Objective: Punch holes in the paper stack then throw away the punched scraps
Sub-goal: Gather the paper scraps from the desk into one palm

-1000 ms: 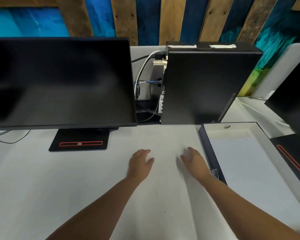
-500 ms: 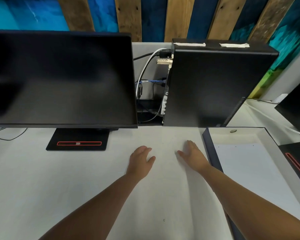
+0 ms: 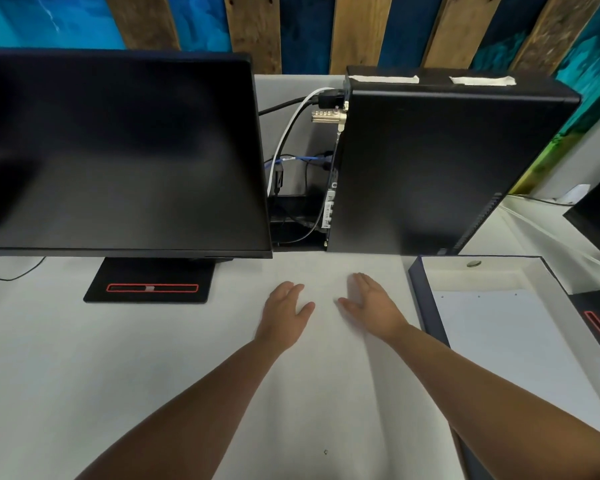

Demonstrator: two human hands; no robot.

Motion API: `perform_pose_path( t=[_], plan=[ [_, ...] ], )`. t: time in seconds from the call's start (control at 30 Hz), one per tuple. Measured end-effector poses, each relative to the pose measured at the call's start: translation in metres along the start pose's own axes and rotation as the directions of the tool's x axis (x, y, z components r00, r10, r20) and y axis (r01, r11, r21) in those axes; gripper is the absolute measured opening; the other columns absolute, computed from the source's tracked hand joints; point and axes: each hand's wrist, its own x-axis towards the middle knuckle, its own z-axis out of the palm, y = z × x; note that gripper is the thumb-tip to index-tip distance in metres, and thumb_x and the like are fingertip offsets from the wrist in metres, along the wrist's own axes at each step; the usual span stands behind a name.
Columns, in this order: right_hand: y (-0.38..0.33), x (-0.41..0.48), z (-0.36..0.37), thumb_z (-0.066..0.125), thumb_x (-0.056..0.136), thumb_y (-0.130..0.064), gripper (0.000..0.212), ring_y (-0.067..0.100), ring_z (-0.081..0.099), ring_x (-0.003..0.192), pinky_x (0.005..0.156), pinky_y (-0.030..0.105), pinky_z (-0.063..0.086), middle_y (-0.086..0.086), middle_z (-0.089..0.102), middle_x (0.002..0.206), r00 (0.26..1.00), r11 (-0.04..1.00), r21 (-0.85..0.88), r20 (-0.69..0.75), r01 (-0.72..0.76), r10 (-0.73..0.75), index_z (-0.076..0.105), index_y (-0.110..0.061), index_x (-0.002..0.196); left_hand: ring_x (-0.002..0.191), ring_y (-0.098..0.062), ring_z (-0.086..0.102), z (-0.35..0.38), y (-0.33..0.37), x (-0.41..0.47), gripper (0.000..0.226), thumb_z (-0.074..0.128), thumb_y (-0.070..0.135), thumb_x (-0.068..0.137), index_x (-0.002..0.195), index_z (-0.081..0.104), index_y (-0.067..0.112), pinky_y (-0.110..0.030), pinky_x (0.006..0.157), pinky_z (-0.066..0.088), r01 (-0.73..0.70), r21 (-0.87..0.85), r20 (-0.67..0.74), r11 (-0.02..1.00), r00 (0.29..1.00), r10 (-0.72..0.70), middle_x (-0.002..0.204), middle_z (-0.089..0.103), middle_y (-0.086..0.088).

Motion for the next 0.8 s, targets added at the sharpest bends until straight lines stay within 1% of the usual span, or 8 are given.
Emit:
perform_pose_path(
  t=[0.13,0.27,0.37,0.43,0.5,0.63,0.7,0.8],
  plan=[
    [-0.006,0.014,-0.002,0.047,0.092,-0.048,0.075,0.015,0.01,0.146,0.118,0.029,0.01,0.001,0.013,0.158,0.996,0.999,-0.044,0.09,0.017,-0.013,0.015,-0.012,0.149,0.146,-0.018,0.014,-0.003,-0.002,0.009,0.057,0.043,0.041,0.097,0.147,0.03,0.018,-0.032,0.117,0.019,0.057,-0.04,0.013,0.998,0.998,-0.056,0.158,0.017,-0.003],
    [-0.014,0.011,0.0,0.04,0.095,-0.049,0.068,0.015,0.007,0.146,0.118,0.031,0.009,0.001,0.013,0.159,0.985,0.989,-0.121,0.162,0.087,-0.066,0.015,-0.014,0.148,0.148,-0.018,0.009,-0.009,-0.003,0.021,0.062,0.041,0.044,0.097,0.15,0.022,0.019,-0.035,0.119,0.017,0.089,-0.047,0.022,0.995,0.996,-0.088,0.161,0.009,-0.002],
    [-0.012,0.001,0.003,0.038,0.096,-0.047,0.057,0.019,0.017,0.144,0.115,0.031,0.019,0.003,0.028,0.153,0.979,0.976,-0.163,0.166,0.143,-0.116,0.029,-0.015,0.142,0.148,-0.02,0.002,-0.015,-0.001,0.032,0.064,0.036,0.048,0.098,0.152,0.016,0.021,-0.04,0.119,0.015,0.123,-0.041,0.059,0.992,0.991,-0.121,0.162,0.002,0.001],
    [-0.009,-0.004,0.004,0.041,0.095,-0.043,0.039,0.024,0.035,0.133,0.104,0.029,0.031,0.003,0.051,0.129,0.98,0.972,-0.15,0.119,0.179,-0.162,0.048,-0.014,0.119,0.149,-0.022,-0.003,-0.019,0.001,0.037,0.064,0.033,0.05,0.098,0.152,0.013,0.022,-0.042,0.119,0.011,0.145,-0.033,0.088,0.989,0.986,-0.141,0.162,-0.003,0.003],
    [-0.01,-0.004,0.002,0.046,0.094,-0.042,0.034,0.023,0.041,0.125,0.098,0.027,0.035,0.002,0.055,0.118,0.983,0.979,-0.105,0.068,0.177,-0.171,0.052,-0.014,0.111,0.149,-0.023,-0.006,-0.022,0.002,0.042,0.065,0.032,0.05,0.098,0.153,0.011,0.022,-0.043,0.119,0.009,0.153,-0.027,0.112,0.988,0.982,-0.149,0.162,-0.006,0.003],
    [-0.013,0.012,-0.005,0.049,0.092,-0.045,0.068,0.016,0.017,0.144,0.116,0.025,0.015,0.001,0.022,0.155,0.993,0.993,-0.061,0.074,0.102,-0.098,0.024,-0.012,0.146,0.148,-0.025,-0.007,-0.023,0.002,0.052,0.067,0.029,0.051,0.098,0.153,0.008,0.019,-0.042,0.119,0.007,0.161,0.023,0.156,0.987,0.974,-0.163,0.162,-0.006,0.002],
    [-0.015,0.021,-0.007,0.047,0.092,-0.048,0.076,0.013,0.006,0.146,0.119,0.028,0.008,-0.002,0.008,0.159,0.993,0.996,-0.068,0.112,0.05,-0.042,0.013,-0.013,0.149,0.148,-0.023,-0.009,-0.021,0.003,0.058,0.068,0.027,0.051,0.098,0.153,0.007,0.015,-0.038,0.119,0.0,0.128,0.091,0.176,0.988,0.974,-0.142,0.162,-0.006,-0.001],
    [-0.017,0.028,-0.005,0.043,0.092,-0.05,0.078,0.014,-0.003,0.147,0.12,0.031,0.002,0.0,0.002,0.16,0.986,0.992,-0.116,0.166,0.054,-0.034,0.006,-0.012,0.149,0.148,-0.015,-0.011,-0.016,0.012,0.059,0.065,0.023,0.045,0.101,0.152,0.005,0.01,-0.033,0.119,-0.008,0.015,0.186,0.232,0.982,0.971,-0.058,0.161,-0.006,-0.003]
  ],
)
